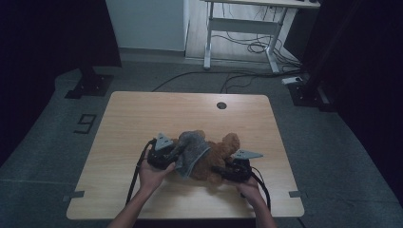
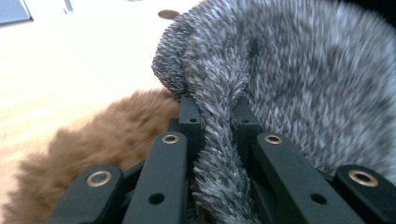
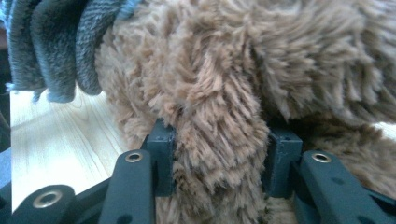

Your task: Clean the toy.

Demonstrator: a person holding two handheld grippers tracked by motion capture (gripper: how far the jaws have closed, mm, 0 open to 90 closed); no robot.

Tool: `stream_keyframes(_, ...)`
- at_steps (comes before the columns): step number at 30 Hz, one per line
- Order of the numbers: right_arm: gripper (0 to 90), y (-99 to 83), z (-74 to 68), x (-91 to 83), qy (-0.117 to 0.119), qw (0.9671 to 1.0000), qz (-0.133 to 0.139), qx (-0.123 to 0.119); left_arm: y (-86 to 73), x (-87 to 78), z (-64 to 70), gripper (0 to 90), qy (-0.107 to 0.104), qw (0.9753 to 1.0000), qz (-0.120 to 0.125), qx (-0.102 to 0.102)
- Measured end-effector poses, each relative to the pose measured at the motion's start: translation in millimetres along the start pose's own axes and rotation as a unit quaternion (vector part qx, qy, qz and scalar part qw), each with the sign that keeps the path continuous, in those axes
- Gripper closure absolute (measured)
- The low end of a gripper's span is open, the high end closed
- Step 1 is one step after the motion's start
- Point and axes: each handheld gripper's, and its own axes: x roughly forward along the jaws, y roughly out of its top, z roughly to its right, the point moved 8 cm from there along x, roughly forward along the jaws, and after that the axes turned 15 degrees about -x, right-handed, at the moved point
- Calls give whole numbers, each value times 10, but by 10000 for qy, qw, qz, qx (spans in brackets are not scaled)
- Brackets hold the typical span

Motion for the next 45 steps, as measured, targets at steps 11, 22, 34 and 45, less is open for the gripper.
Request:
stream_keyframes(11,573,-17,-19,-16,-128,9998,32,-180,216,718,701,786,407,9937,-639,822)
stream_keyframes(22,595,-25,8,-26,-263,9995,-65,-154,87,362,201,788,568,9952,-432,668)
stream_keyframes(34,607,-30,18,-31,-250,9996,-19,-125,33,-201,-655,788,765,9965,-297,-188)
stream_keyframes(45,608,-33,20,-28,-259,9995,-49,-145,66,-237,-676,789,787,9965,-239,-176)
